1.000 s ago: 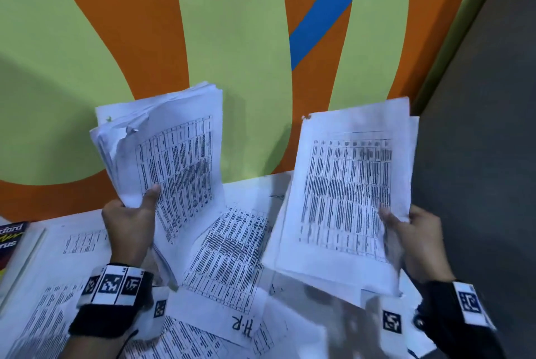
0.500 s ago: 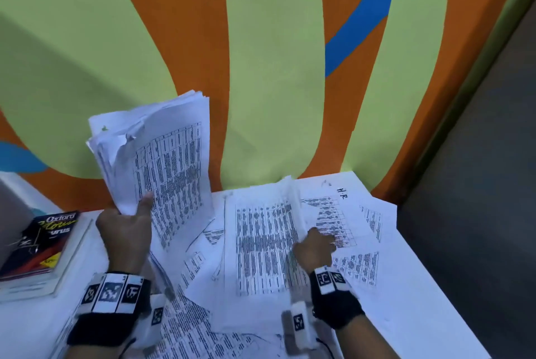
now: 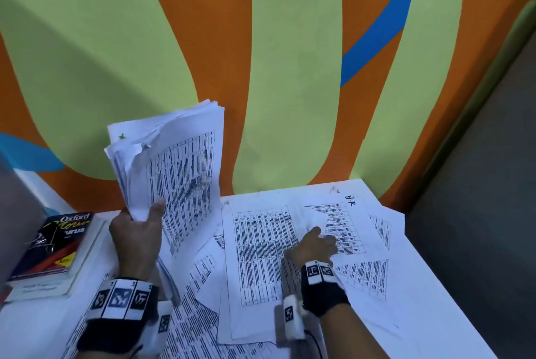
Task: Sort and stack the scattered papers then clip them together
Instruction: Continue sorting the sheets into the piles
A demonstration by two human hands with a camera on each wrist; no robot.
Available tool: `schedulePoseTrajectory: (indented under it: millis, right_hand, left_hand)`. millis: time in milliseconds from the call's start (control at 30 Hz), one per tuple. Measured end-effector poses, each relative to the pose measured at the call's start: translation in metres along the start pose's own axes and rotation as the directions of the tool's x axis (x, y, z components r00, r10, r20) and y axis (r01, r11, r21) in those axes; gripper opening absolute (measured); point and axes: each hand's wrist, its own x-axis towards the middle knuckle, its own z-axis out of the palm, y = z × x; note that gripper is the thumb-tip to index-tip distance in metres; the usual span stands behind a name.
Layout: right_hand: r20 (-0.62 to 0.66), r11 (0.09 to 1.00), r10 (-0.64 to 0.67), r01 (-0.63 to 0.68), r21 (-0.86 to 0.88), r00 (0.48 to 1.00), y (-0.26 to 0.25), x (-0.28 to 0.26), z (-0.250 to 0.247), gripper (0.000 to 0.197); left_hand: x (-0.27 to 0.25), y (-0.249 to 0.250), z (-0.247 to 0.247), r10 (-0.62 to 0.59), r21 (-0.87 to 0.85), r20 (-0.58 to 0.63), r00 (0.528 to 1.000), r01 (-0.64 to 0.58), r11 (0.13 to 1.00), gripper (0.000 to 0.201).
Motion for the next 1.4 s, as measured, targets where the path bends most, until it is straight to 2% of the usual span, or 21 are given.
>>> schedulePoseTrajectory:
  millis: [67, 133, 167, 233, 300, 367, 433, 600, 700, 800, 867, 900, 933, 1000, 1067, 1133, 1167, 1233, 1300, 1333, 1400]
  right_hand:
    - [0.005, 1.000, 0.020, -0.020, 0.004, 1.000, -0.003, -0.003, -0.001, 0.093]
    - [-0.010, 0.992, 0.021, -0.019, 0.122, 1.000, -0.001, -0.002, -0.001, 0.084]
    - [-0.019, 0.982, -0.014, 0.017, 0.186, 1.000, 0.000, 0.000, 0.000, 0.079]
    - [-0.021, 0.975, -0.086, 0.088, 0.203, 0.996, 0.007, 0.003, 0.001, 0.084]
    - [-0.054, 0.967, -0.083, 0.093, 0.235, 0.995, 0.013, 0.002, -0.003, 0.084]
    - [-0.093, 0.947, -0.129, 0.151, 0.283, 0.987, 0.021, -0.001, -0.018, 0.054]
    - [-0.125, 0.926, -0.272, 0.295, 0.235, 0.954, 0.030, -0.002, -0.046, 0.016]
    - [-0.121, 0.856, -0.475, 0.489, 0.167, 0.872, 0.034, 0.003, -0.159, 0.030]
    - [-0.118, 0.821, -0.569, 0.570, -0.033, 0.814, 0.019, 0.000, -0.222, 0.033]
    - [0.006, 0.769, -0.601, 0.580, -0.269, 0.799, -0.008, 0.002, -0.257, 0.024]
    - [0.124, 0.705, -0.556, 0.546, -0.453, 0.822, -0.027, 0.006, -0.256, 0.022]
    - [0.201, 0.651, -0.544, 0.561, -0.511, 0.815, -0.037, 0.007, -0.248, 0.024]
    - [0.264, 0.611, -0.534, 0.583, -0.536, 0.803, -0.043, 0.013, -0.235, 0.024]
    - [0.368, 0.566, -0.497, 0.615, -0.548, 0.786, -0.048, 0.027, -0.198, 0.011]
    - [0.404, 0.523, -0.464, 0.612, -0.593, 0.788, -0.039, 0.048, -0.153, 0.044]
    - [0.421, 0.534, -0.462, 0.624, -0.570, 0.780, -0.029, 0.064, -0.116, 0.050]
    - [0.433, 0.544, -0.482, 0.648, -0.534, 0.762, -0.027, 0.069, -0.100, 0.045]
    - [0.459, 0.497, -0.544, 0.710, -0.499, 0.703, -0.029, 0.067, -0.080, 0.036]
    - [0.499, 0.380, -0.636, 0.802, -0.460, 0.588, -0.039, 0.057, -0.059, 0.034]
    - [0.532, 0.310, -0.675, 0.851, -0.424, 0.511, -0.043, 0.052, -0.049, 0.036]
    - [0.597, 0.244, -0.691, 0.908, -0.340, 0.409, -0.054, 0.044, -0.027, 0.040]
  left_hand:
    - [0.000, 0.001, -0.001, -0.014, 0.016, 0.016, 1.000, 0.014, 1.000, 0.041]
    - [0.000, 0.001, -0.002, -0.017, 0.027, 0.030, 0.999, 0.016, 1.000, 0.037]
    - [0.000, 0.000, -0.003, -0.018, 0.026, 0.037, 0.999, 0.017, 1.000, 0.036]
    - [0.002, -0.003, -0.004, -0.022, 0.001, 0.044, 0.999, 0.022, 1.000, 0.036]
    - [0.005, -0.005, -0.008, -0.011, -0.019, 0.042, 0.999, 0.012, 1.000, 0.035]
    - [0.008, -0.006, -0.013, -0.002, -0.009, 0.036, 0.999, 0.002, 1.000, 0.029]
    - [0.010, -0.009, -0.017, -0.009, -0.014, 0.028, 1.000, 0.009, 1.000, 0.022]
    - [0.010, -0.008, -0.025, -0.026, -0.036, 0.019, 0.999, 0.027, 0.999, 0.023]
    - [0.007, -0.003, -0.027, -0.013, -0.026, 0.020, 1.000, 0.014, 1.000, 0.031]
    - [0.005, 0.000, -0.028, -0.013, -0.024, 0.034, 0.999, 0.014, 1.000, 0.036]
    - [0.008, -0.004, -0.029, -0.019, -0.040, 0.034, 0.999, 0.020, 0.999, 0.033]
    - [0.009, -0.005, -0.029, -0.026, -0.051, 0.032, 0.999, 0.028, 0.998, 0.029]
    - [0.009, -0.005, -0.029, -0.036, -0.061, 0.029, 0.999, 0.037, 0.997, 0.024]
    - [0.009, -0.005, -0.028, -0.048, -0.065, 0.016, 0.999, 0.049, 0.997, 0.021]
    - [0.006, -0.004, -0.026, -0.044, -0.056, 0.003, 0.999, 0.044, 0.997, 0.031]
    - [0.005, -0.005, -0.025, -0.037, -0.042, 0.000, 0.999, 0.037, 0.998, 0.035]
    - [0.005, -0.005, -0.025, -0.035, -0.024, -0.002, 0.999, 0.035, 0.999, 0.036]
    - [0.007, -0.007, -0.024, -0.035, 0.006, -0.008, 0.999, 0.035, 0.999, 0.034]
    - [0.009, -0.008, -0.021, -0.035, 0.004, -0.017, 0.999, 0.035, 0.999, 0.024]
    - [0.009, -0.008, -0.018, -0.036, -0.003, -0.018, 0.999, 0.036, 0.999, 0.018]
    - [0.010, -0.007, -0.015, -0.041, -0.007, -0.022, 0.999, 0.040, 0.999, 0.019]
